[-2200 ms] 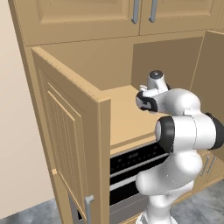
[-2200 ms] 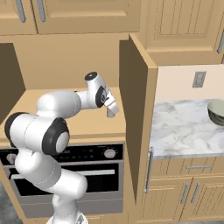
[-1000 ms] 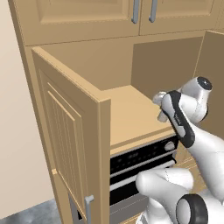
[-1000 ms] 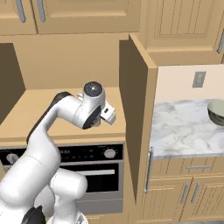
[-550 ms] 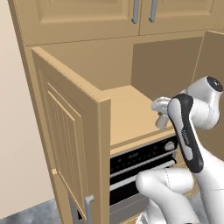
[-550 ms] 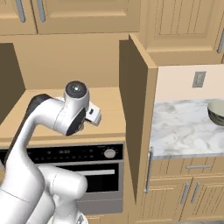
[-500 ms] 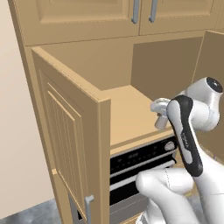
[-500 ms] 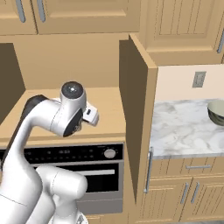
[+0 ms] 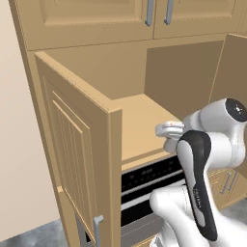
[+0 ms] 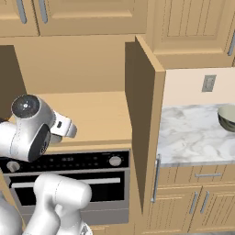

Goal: Retrieve the bottle and the shaker from the cabinet and place them next to the mixing bowl on the counter. Then add garlic from the fridge to the mixing bowl.

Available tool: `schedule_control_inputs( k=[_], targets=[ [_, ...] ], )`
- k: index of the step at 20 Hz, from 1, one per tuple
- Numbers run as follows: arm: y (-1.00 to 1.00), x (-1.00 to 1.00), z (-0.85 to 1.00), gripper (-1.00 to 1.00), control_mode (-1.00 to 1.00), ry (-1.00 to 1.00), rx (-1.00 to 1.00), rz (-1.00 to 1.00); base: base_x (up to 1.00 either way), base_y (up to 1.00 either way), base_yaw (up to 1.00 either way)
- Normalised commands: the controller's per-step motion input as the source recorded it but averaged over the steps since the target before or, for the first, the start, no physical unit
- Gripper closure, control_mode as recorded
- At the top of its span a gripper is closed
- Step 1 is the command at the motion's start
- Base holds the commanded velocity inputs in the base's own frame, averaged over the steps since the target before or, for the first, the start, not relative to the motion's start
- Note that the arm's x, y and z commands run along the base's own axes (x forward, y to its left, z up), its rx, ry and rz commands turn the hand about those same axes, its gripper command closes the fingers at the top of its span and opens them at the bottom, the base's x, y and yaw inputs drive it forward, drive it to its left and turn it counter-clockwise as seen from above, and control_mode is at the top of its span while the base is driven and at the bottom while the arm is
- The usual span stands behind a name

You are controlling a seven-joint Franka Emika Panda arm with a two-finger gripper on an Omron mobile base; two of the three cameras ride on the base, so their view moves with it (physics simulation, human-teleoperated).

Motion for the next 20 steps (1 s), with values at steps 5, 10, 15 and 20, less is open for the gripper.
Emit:
schedule_control_inputs(
  k=[5, 10, 15, 20],
  targets=[
    [0.18, -0.38, 0.52, 1.00, -1.00, -0.07, -0.03, 0.05, 0.00, 0.00, 0.00],
    [0.00, -0.21, 0.34, 1.00, -1.00, -0.02, 0.00, 0.03, 0.00, 0.00, 0.00],
    [0.00, -0.14, 0.05, 1.00, -1.00, -0.01, 0.00, 0.01, 0.00, 0.00, 0.00],
    [0.00, 0.00, 0.00, 1.00, -1.00, 0.00, 0.00, 0.00, 0.00, 0.00, 0.00]
  ],
)
